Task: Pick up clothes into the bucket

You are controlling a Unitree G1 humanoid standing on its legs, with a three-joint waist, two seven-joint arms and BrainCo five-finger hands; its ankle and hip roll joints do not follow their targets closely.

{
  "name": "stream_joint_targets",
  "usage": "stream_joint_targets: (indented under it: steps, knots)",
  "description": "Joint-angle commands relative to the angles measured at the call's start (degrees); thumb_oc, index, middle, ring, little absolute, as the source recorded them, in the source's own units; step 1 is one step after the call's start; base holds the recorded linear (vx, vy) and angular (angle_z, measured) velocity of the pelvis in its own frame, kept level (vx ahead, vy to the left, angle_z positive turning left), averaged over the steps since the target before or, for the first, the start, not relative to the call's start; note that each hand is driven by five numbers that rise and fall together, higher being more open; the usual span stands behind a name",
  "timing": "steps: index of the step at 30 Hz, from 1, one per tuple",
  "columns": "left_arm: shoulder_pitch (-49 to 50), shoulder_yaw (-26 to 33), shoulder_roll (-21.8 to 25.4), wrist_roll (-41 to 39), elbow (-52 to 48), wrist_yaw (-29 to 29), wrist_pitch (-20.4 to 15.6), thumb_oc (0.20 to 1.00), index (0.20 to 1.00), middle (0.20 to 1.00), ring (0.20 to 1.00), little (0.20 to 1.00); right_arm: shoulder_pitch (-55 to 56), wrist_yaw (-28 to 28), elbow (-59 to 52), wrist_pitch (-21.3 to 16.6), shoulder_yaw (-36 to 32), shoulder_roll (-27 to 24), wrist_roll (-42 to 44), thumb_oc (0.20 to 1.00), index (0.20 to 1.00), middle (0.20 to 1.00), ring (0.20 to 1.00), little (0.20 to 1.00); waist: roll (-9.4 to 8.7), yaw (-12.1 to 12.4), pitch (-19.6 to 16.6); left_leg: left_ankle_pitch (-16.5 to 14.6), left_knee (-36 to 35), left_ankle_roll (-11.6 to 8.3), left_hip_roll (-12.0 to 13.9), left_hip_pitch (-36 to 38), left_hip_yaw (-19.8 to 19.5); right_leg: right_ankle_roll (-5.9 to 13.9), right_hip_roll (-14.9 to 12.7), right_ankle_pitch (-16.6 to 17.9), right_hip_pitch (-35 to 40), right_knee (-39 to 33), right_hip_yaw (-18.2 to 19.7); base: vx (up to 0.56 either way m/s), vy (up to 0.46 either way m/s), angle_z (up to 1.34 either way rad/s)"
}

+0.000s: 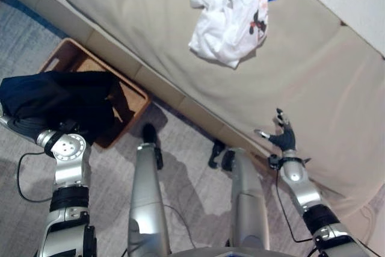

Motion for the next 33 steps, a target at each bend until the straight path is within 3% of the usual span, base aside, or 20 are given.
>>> stream_joint_targets:
  steps: [1,4,7,12,25,29,33]
  knots:
    - [-2.45,-0.19,6.73,0.40,2.40,1.96,-2.64,0.200,0.200,0.200,0.200,0.200,1.16,-2.01,-3.50,-4.07,-0.43,-2.11,2.00,1.000,1.000,1.000,1.000,1.000,-0.91,-0.30,-1.71,-3.53,1.34,0.55,0.65,0.21,-1.59,4.90,-0.69,7.08,-1.91,-1.44,3.00,0.00,0.000,0.00]
    - [-3.84,-0.33,8.78,0.09,4.13,2.06,-2.07,0.200,0.200,0.200,0.200,0.200,1.19,-1.98,-3.78,-4.20,-0.44,-2.41,2.15,1.000,1.000,1.000,1.000,1.000,-1.01,-0.58,-1.58,-3.39,1.11,0.56,0.68,-0.64,-1.44,5.08,-0.55,7.29,-2.90,-1.54,2.96,0.00,0.000,0.00]
    - [-7.39,-0.81,14.01,-1.50,8.51,1.86,-1.07,0.200,0.200,0.200,0.200,0.200,1.06,-1.98,-4.77,-4.63,0.08,-3.09,2.32,1.000,1.000,1.000,1.000,1.000,-1.42,-1.19,-1.37,-2.73,-0.43,0.61,0.81,-2.00,-1.16,5.76,-0.27,8.40,-4.26,-2.69,2.94,0.00,0.000,0.00]
    - [-10.55,-1.22,16.81,-4.47,9.28,1.20,-1.79,0.200,0.200,0.200,0.200,0.200,0.59,-2.10,-6.66,-4.83,0.55,-3.56,2.79,1.000,1.000,1.000,1.000,1.000,-1.81,-1.69,-0.75,-2.17,-0.63,0.71,0.40,-4.60,-1.64,6.20,-0.09,9.09,-6.56,-3.07,3.14,0.00,0.002,-0.01]
    - [-10.15,-3.09,12.76,-3.49,8.36,-0.28,0.41,0.200,0.200,0.200,0.200,0.200,2.21,-1.61,-12.34,-4.92,-0.96,-5.35,2.77,1.000,1.000,1.000,1.000,1.000,-1.48,-2.51,-0.18,-2.43,2.28,1.26,-0.62,-10.57,-1.67,5.66,0.33,8.50,-13.51,-0.04,4.54,0.00,0.029,-0.02]
    - [-10.25,-4.93,10.81,-6.71,12.06,-5.75,1.72,0.200,0.200,0.200,0.200,0.200,2.84,-1.33,-12.77,-4.50,-2.61,-6.26,2.79,1.000,1.000,1.000,1.000,1.000,-1.18,-2.92,-0.54,-2.79,3.75,1.58,-0.74,-11.89,-1.72,5.14,0.42,7.78,-15.18,1.27,4.91,0.01,0.024,-0.03]
    - [-10.73,-5.02,9.56,-8.34,15.35,-7.28,3.11,0.200,0.200,0.200,0.200,0.200,2.07,-1.26,-13.18,-4.25,-3.55,-6.64,2.88,1.000,1.000,1.000,1.000,1.000,-0.91,-2.97,-1.02,-2.97,4.45,1.75,-0.90,-12.76,-1.71,4.98,0.79,7.63,-16.00,1.70,5.15,0.00,0.017,-0.01]
